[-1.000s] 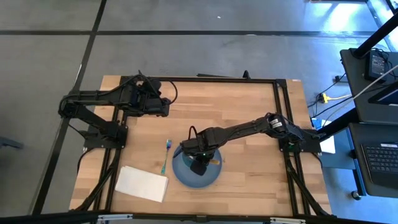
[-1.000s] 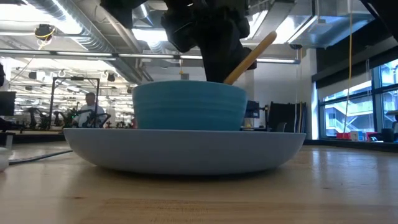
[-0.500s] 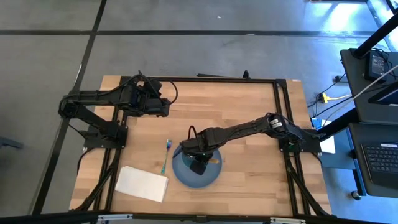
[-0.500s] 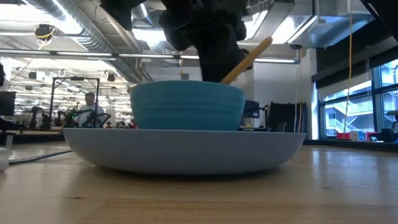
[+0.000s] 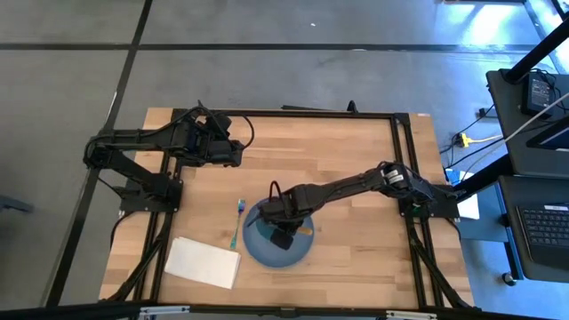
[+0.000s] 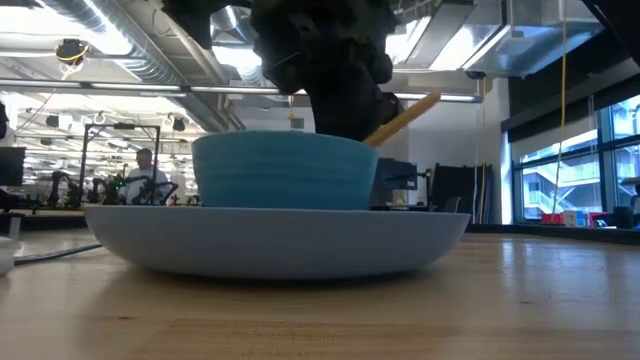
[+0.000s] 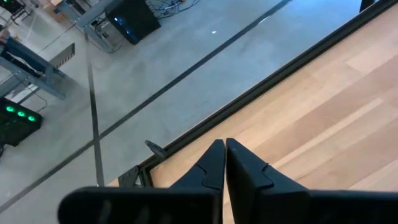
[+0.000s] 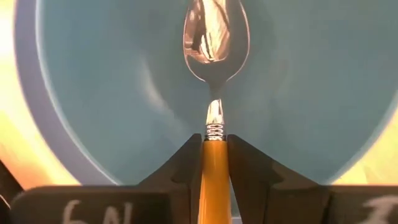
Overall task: Set table place
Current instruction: Put the spoon into the bowl, then return to Home Position
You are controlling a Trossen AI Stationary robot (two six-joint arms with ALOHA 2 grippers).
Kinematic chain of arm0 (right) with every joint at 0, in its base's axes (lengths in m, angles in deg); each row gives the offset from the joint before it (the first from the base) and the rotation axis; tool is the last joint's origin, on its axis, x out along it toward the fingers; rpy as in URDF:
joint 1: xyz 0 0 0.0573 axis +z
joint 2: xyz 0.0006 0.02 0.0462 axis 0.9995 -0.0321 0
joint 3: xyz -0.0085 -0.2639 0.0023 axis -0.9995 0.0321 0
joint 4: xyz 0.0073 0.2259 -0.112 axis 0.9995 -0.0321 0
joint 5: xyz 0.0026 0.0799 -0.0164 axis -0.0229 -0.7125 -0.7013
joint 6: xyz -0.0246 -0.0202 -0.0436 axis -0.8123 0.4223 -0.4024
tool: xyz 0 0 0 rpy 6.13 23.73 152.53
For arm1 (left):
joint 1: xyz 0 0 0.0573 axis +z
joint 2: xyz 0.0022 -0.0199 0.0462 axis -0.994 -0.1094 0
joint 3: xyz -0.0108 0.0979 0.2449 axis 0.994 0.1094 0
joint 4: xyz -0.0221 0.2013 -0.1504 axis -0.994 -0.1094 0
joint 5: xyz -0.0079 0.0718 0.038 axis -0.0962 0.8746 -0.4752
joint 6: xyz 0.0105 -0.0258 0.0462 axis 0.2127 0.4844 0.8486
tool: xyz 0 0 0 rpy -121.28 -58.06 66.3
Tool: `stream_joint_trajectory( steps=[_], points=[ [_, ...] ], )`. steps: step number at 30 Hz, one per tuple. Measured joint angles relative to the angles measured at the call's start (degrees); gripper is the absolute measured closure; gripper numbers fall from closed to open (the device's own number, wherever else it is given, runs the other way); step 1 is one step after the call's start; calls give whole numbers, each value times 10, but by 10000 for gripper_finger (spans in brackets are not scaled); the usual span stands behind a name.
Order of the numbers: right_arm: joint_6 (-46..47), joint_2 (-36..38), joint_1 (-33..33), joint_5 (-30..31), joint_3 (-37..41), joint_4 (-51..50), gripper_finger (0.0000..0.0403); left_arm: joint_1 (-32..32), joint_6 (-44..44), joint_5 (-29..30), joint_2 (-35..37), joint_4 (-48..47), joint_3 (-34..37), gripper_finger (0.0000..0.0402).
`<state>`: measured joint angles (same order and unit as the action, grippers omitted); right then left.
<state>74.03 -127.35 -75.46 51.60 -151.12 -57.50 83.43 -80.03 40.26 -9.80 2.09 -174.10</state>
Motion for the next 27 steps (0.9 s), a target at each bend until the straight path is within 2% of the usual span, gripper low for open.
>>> stream_joint_trajectory(
  steps=[8, 19, 25, 27],
  points=[
    [-1, 0, 7, -4, -1, 15, 320, 0, 0, 0, 0, 0, 0, 398],
    [-28, 0, 7, -6, -1, 19, 197, 0, 0, 0, 0, 0, 0, 372],
    [-28, 6, 7, -5, -1, 21, 162, 0, 0, 0, 0, 0, 0, 360],
    [-31, 14, 7, 19, -10, 16, 158, 0, 0, 0, 0, 0, 0, 357]
  ],
)
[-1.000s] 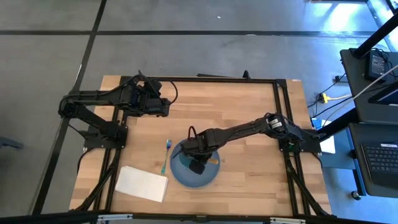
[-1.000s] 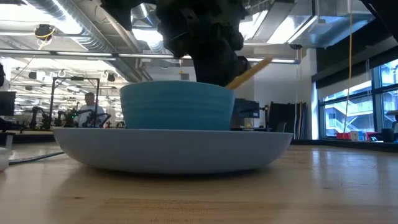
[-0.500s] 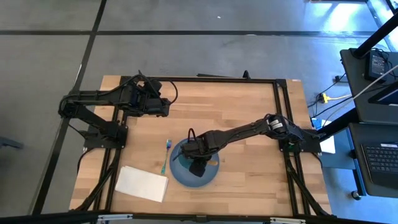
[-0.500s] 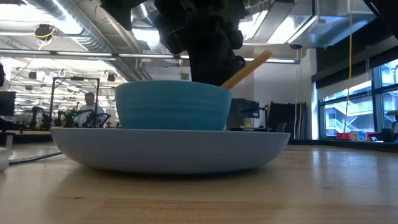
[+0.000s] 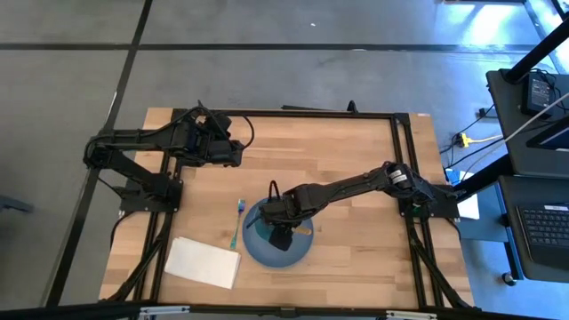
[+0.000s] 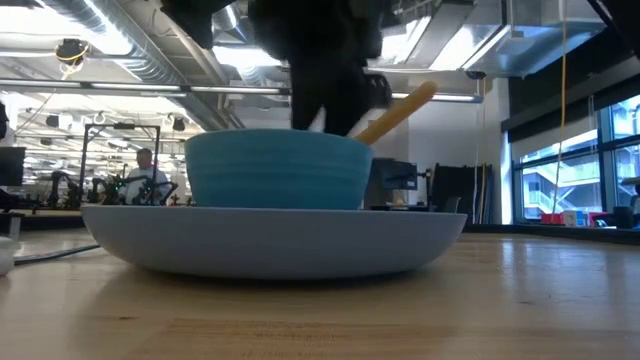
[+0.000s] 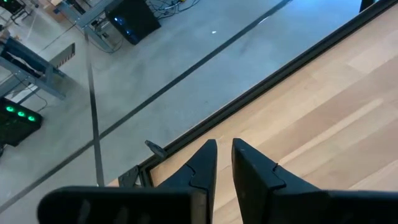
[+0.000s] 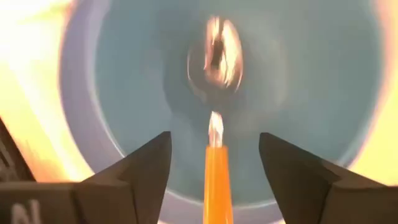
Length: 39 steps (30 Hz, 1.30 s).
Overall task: Set table place
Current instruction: Return to Home Position
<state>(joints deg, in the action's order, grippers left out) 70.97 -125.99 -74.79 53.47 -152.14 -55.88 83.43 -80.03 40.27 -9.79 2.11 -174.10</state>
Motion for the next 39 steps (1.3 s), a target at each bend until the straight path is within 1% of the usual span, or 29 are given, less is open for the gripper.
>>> stream_joint_trajectory(
  steps=[3, 7, 10, 12, 14, 17, 19, 22, 26, 28, 30, 34, 39],
  points=[
    [-3, 9, 2, 46, -25, -18, 158, 0, 0, 0, 0, 1, 0, 353],
    [-13, 8, 7, 52, -86, -85, 161, 0, 0, -1, 0, 2, 0, 347],
    [-10, 8, 24, 62, -143, -178, 161, 0, 0, -1, 0, 4, 0, 343],
    [5, 7, 43, 97, -192, -249, 161, 0, 0, -1, 0, 5, 0, 341],
    [18, 11, 70, 152, -227, -287, 161, 0, 0, -2, 0, 6, 0, 338],
    [28, 61, 123, 228, -190, -290, 161, 0, 0, -2, 0, 6, 0, 335],
    [29, 94, 159, 279, -180, -288, 162, 0, 0, -2, 0, 7, 0, 333],
    [53, 119, 202, 333, -176, -289, 162, 0, 0, -7, 0, 8, 0, 330],
    [98, 130, 249, 358, -174, -277, 162, 0, 0, -11, 0, 8, 0, 327],
    [97, 130, 268, 387, -174, -276, 162, 0, 0, -11, 0, 8, 0, 327],
    [76, 129, 280, 414, -174, -276, 162, 0, 0, -11, 0, 8, 0, 330],
    [37, 158, 282, 419, -174, -278, 162, 0, 0, -11, 0, 8, 0, 337],
    [42, 222, 269, 447, -174, -276, 162, 0, -1, -8, 0, 24, 0, 346]
  ],
)
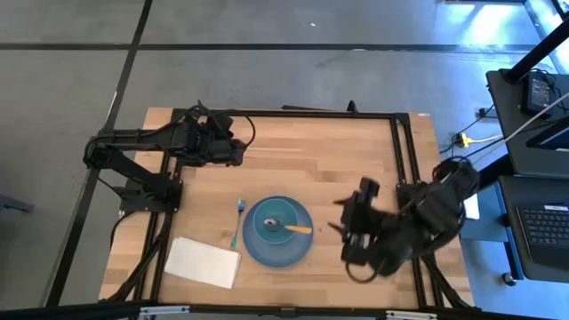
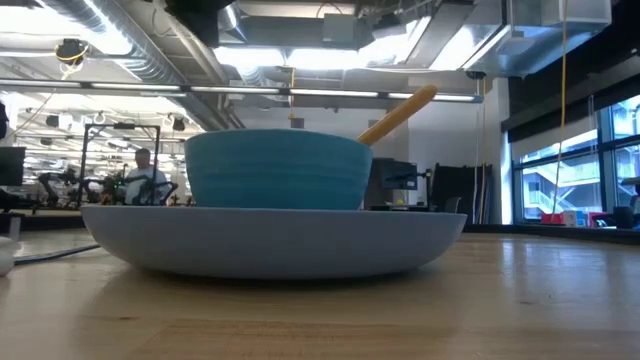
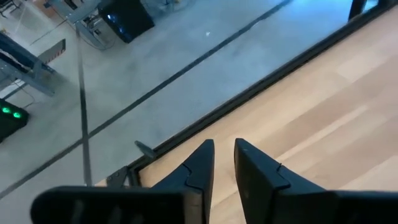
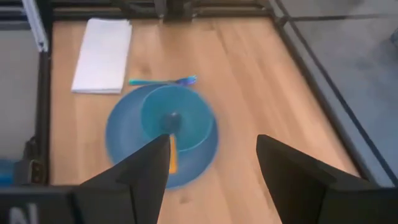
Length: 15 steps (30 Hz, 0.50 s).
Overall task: Set table place
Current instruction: Return to Home Position
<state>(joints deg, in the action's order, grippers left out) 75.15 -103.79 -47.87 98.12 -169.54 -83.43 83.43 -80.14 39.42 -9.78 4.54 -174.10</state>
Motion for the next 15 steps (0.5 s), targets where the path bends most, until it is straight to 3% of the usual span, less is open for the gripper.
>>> stream_joint_trajectory(
  steps=[3, 7, 12, 15],
  points=[
    [-39, 25, -12, 2, 0, 0, 162, 3, 29, 39, 0, 32, 0, 351],
    [-71, 46, -29, -4, 0, -6, 162, 12, 41, 90, 4, 2, 0, 357],
    [-88, 70, -56, -21, 7, -11, 162, 53, -1, 91, 43, -106, 0, 365],
    [-98, 108, -68, -20, 46, -11, 162, 75, 16, 61, 94, -100, 6, 369]
  ],
)
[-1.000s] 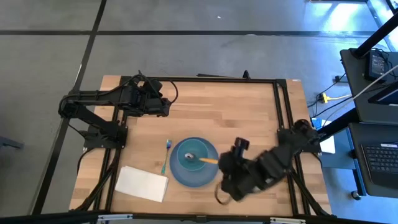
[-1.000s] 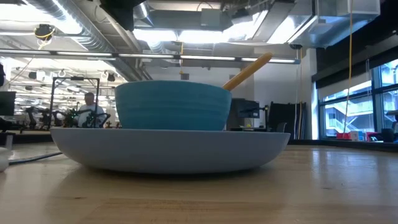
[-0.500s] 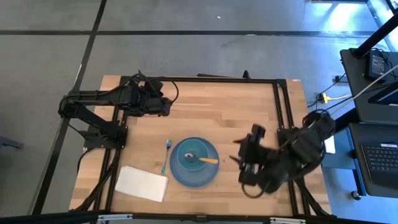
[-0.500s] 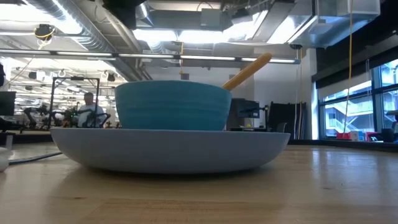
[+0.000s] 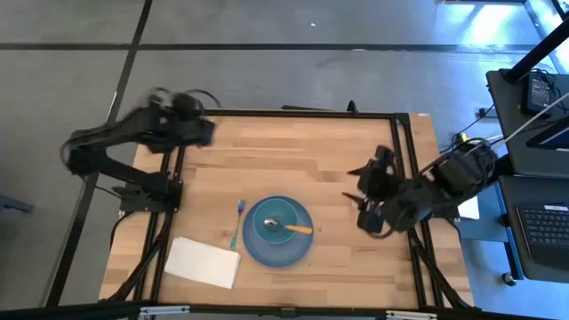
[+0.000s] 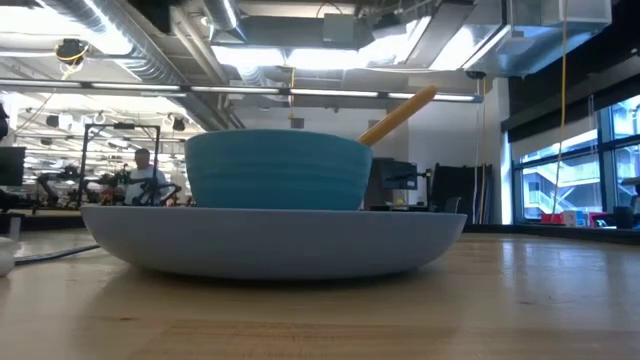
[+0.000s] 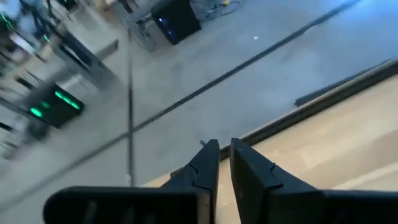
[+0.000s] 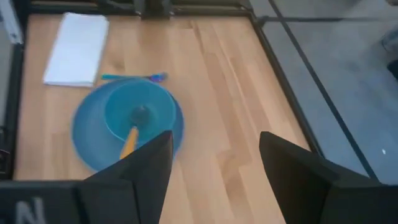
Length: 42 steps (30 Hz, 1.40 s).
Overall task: Set table place
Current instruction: Return to Home Position
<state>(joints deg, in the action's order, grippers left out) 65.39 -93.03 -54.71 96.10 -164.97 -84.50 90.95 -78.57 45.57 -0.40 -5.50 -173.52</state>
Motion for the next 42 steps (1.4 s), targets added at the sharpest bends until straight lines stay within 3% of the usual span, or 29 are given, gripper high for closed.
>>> stream_joint_trajectory(
  steps=[4, 7, 13, 17, 20, 22, 24, 27, 30, 34, 37, 42],
  points=[
    [39, 94, -18, 1, 115, 22, 162, 16, -2, 2, 82, -1, -2, 374],
    [55, 191, -22, 1, 250, 106, 162, 14, -18, 1, 135, 0, -2, 378],
    [-17, 390, -23, -46, 604, 440, 162, -4, -77, -5, 242, 45, 80, 386],
    [-94, 483, -43, -157, 839, 749, 162, -39, -49, -59, 300, 189, 227, 392],
    [-142, 516, -63, -273, 969, 969, 162, -70, 10, -119, 325, 375, 349, 396],
    [-158, 528, -79, -309, 1026, 1042, 162, -91, 60, -157, 330, 510, 424, 398],
    [-155, 540, -101, -314, 1062, 1055, 162, -108, 97, -177, 328, 628, 487, 400],
    [-158, 572, -145, -338, 1087, 1036, 162, -118, 103, -171, 312, 726, 545, 400],
    [-177, 624, -191, -379, 1092, 980, 162, -112, 76, -150, 304, 724, 572, 394],
    [-171, 712, -229, -387, 1097, 881, 162, -103, 28, -135, 307, 686, 588, 384],
    [-157, 764, -233, -391, 1137, 883, 162, -112, 10, -123, 314, 658, 587, 377],
    [-169, 823, -233, -396, 1221, 943, 162, -137, -18, -39, 314, 648, 587, 367]
  ],
)
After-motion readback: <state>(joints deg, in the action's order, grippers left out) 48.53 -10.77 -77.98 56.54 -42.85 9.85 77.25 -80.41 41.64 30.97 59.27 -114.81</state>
